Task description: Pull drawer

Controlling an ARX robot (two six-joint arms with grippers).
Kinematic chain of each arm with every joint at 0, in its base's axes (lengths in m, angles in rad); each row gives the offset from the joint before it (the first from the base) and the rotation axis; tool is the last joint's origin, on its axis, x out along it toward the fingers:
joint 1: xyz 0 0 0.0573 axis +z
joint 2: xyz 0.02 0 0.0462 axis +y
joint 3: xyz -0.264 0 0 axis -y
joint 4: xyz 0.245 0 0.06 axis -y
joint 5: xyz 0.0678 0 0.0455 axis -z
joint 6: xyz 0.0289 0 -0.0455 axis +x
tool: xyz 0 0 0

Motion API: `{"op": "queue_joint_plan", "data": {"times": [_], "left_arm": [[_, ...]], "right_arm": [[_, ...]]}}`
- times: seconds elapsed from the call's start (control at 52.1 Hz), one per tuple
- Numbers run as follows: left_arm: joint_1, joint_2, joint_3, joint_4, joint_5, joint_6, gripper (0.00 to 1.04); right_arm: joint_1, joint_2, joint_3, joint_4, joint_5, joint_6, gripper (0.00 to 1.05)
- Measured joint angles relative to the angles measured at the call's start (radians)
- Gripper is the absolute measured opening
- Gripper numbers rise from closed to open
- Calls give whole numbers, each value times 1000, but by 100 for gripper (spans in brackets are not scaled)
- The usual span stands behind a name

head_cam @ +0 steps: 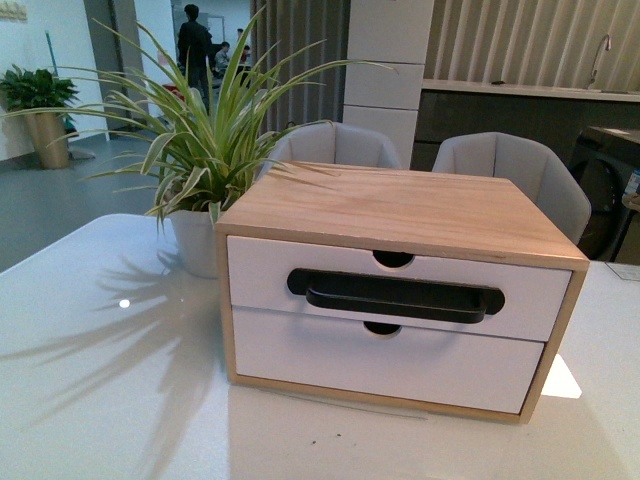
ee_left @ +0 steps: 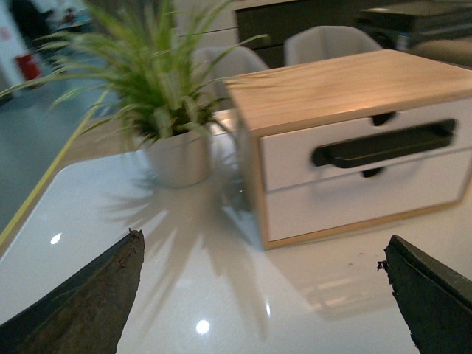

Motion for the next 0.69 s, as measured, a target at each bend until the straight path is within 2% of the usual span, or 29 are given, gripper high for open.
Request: {"op": "queue_joint_plan", "data": {"times": [0.153,0.326,0.422,0.537,0.691], "left_arm": [[-67,266,127,38,163,158,97],[-151,475,275,-27,287,334,97],[-185,562,358,-71,318,402,97],[-231,676,488,-201,378,511,97],[-274,767,607,-345,390,633,97]], "right_arm": [[16,275,149,-33,-106,-133,96],[44,468,281,-112,-171,-270,96],[56,527,338,-150,-190,-334,96],[60,595,420,-208,-241,-419,96],[59,656,490,-263,-283,-493,96]]}}
